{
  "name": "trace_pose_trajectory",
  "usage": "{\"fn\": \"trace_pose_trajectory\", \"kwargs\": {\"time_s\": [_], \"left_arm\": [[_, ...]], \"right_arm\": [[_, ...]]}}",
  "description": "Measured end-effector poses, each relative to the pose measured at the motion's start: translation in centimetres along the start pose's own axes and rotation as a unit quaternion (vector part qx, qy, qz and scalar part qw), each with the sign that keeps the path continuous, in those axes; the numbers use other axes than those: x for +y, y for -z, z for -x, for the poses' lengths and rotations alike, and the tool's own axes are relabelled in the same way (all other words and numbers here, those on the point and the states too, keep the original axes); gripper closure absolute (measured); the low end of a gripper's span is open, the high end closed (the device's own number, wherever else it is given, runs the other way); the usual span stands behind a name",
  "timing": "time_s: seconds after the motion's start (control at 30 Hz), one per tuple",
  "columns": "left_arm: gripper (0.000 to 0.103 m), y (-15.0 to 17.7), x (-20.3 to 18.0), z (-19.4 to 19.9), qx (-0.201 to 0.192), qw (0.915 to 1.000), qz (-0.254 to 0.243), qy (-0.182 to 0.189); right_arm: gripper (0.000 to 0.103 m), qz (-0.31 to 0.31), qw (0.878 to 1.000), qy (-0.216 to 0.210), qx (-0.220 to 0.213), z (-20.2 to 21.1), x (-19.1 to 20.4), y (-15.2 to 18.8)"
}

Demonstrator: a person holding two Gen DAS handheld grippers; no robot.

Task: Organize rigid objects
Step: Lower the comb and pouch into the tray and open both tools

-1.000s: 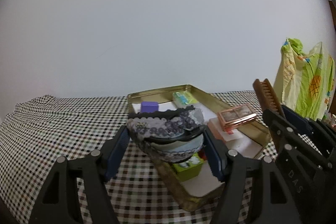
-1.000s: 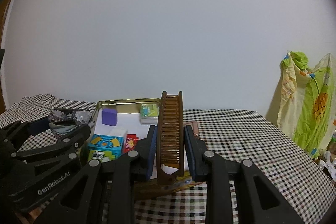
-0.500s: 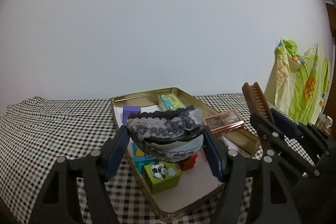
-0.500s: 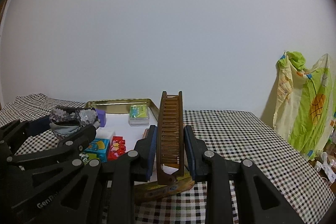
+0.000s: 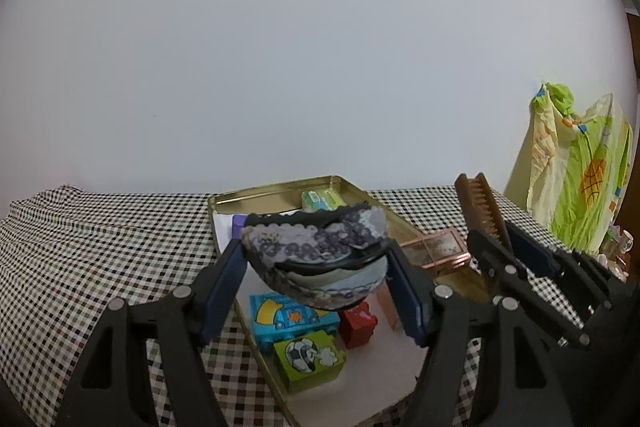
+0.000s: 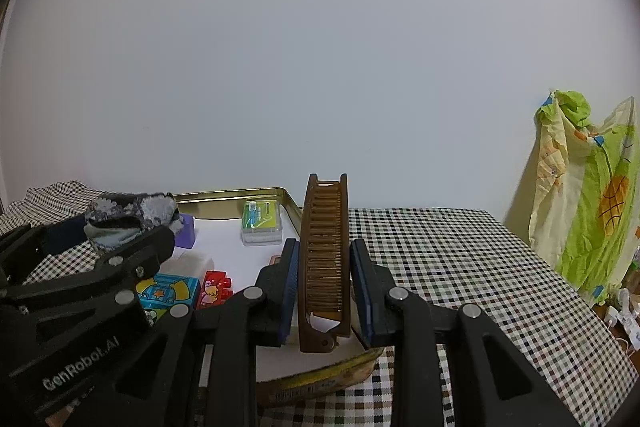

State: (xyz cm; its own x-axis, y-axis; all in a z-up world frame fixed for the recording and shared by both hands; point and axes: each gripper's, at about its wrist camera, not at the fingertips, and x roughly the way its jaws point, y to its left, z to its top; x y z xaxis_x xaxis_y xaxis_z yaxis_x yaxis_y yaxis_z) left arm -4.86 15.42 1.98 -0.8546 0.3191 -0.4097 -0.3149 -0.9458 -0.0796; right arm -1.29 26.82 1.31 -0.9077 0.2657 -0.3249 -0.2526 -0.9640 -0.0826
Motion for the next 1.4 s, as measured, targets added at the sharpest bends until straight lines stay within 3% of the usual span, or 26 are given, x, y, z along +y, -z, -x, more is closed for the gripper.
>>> {"fn": "trace_pose_trajectory", "kwargs": {"time_s": [0.7,0.97,1.4], "left_arm": [[0.034,-1.5,0.1,-3.4,0.037,0.9989,0.028,-0.011],[0.034,-1.5,-0.5,-4.7,0.057,0.9978,0.03,-0.013],[0.034,-3.0,1.2,-6.2,0.082,0.9952,0.039,-0.035]], "right_arm": [[0.075,-0.005,1.0,-0.009,0.0,-2.4,-1.1,-1.6],[0.075,-0.014,1.0,0.006,0.009,-3.3,-2.3,-1.6],[0.075,-0.006,1.0,-0.006,0.02,-4.2,-1.1,-2.6]]}}
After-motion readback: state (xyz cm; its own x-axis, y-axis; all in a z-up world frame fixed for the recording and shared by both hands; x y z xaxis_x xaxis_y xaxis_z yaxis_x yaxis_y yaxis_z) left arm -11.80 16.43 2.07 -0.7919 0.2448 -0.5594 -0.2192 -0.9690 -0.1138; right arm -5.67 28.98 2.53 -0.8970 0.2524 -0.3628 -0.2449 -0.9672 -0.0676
